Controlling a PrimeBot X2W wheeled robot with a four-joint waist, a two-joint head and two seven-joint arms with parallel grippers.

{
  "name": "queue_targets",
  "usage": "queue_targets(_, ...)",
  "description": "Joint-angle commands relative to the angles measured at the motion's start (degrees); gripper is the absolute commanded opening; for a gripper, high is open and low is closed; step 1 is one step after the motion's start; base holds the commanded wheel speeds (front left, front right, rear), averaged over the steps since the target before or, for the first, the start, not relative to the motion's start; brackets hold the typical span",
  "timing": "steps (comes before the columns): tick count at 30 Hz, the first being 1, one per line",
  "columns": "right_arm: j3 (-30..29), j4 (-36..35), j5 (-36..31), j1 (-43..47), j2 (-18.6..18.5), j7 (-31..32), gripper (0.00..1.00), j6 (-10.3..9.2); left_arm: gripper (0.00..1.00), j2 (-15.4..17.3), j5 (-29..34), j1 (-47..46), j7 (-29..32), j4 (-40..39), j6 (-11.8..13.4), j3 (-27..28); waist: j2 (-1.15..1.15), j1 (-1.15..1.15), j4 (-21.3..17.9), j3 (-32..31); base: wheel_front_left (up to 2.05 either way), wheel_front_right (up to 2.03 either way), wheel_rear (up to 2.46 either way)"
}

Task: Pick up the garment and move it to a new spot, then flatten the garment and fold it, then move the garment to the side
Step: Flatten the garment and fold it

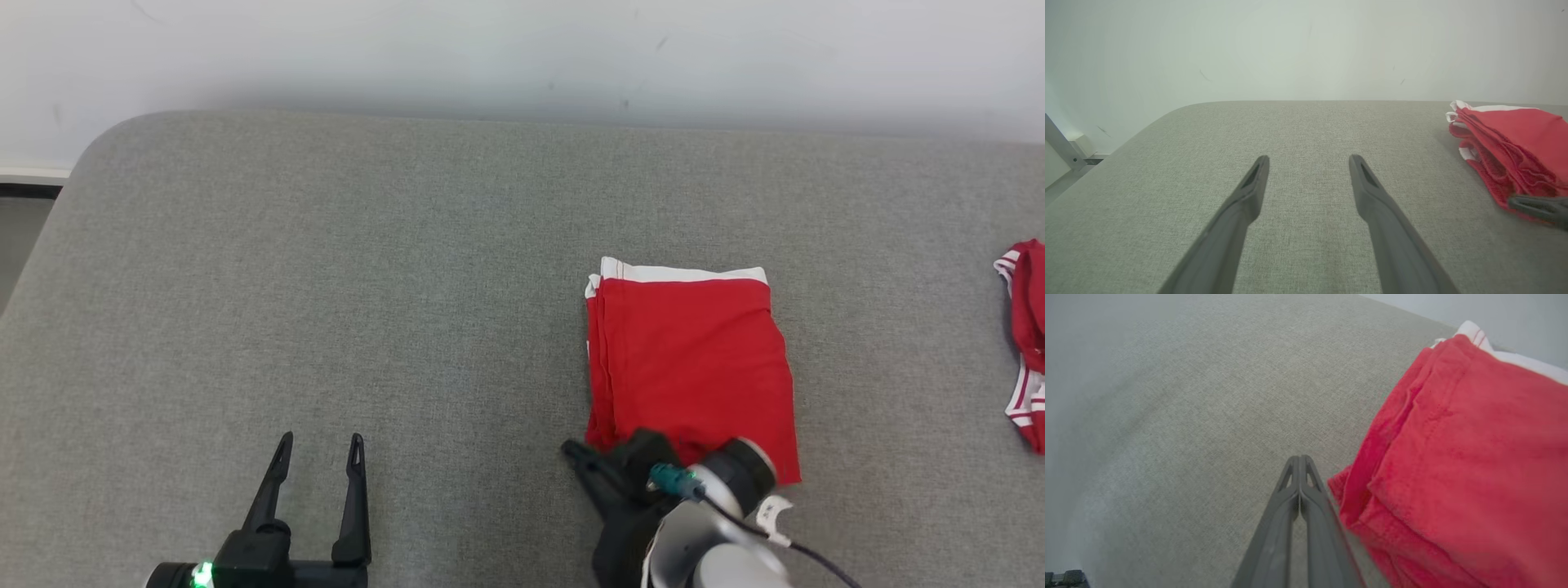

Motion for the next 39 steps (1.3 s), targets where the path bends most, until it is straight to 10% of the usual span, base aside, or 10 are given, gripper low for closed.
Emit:
queue_targets(1, 1.60, -0.88, 1.23, 1.10, 0.43, 0.51, 0.00, -0.14, 1.00, -0.18, -0.04, -0.12, -0.15, 0.10, 0.06, 0.26, 0.00, 0.00, -0.24, -0.13, 0.00, 0.00, 0.00)
queue_targets(7, 0.61, -6.23, 4.03, 4.13, 1.29, -1.20, 0.02, -0.14, 1.00, -0.25, 0.49, 0.57, -0.15, -0.69, 0.33, 0.67, 0.00, 0.00, -1.54, -0.97, 0.00, 0.00, 0.00)
queue_targets(8, -0.66, -7.41, 4.08, 4.95, 1.51, -1.84, 0.35, -0.14, 1.00, -0.26, 0.64, 0.83, -0.15, -0.94, 0.44, 0.72, 0.00, 0.00, -1.76, -1.21, 0.00, 0.00, 0.00)
queue_targets(9, -2.01, -8.63, 3.88, 5.87, 1.77, -2.51, 0.92, -0.14, 1.00, -0.26, 0.77, 1.08, -0.15, -1.28, 0.50, 0.84, 0.00, 0.00, -2.00, -1.50, 0.00, 0.00, 0.00)
queue_targets(10, -3.45, -9.85, 3.69, 6.91, 2.16, -3.24, 1.00, -0.14, 1.00, -0.26, 0.79, 1.33, -0.15, -1.57, 0.62, 1.14, 0.00, 0.00, -2.29, -1.86, 0.00, 0.00, 0.00)
queue_targets(24, -24.55, -23.28, 0.32, 18.07, 4.97, -11.71, 1.00, -0.14, 1.00, -0.37, 0.75, 4.33, -0.15, -6.76, 1.15, 5.09, 0.00, 0.00, -7.18, -4.47, 0.00, 0.00, 0.00)
queue_targets(39, -35.23, -15.64, -1.84, 22.28, 4.99, -15.48, 1.00, -0.14, 1.00, -0.40, 0.04, 8.95, -0.15, 0.12, -0.19, 9.63, 0.00, 0.00, -9.29, -9.51, 0.00, 0.00, 0.00)
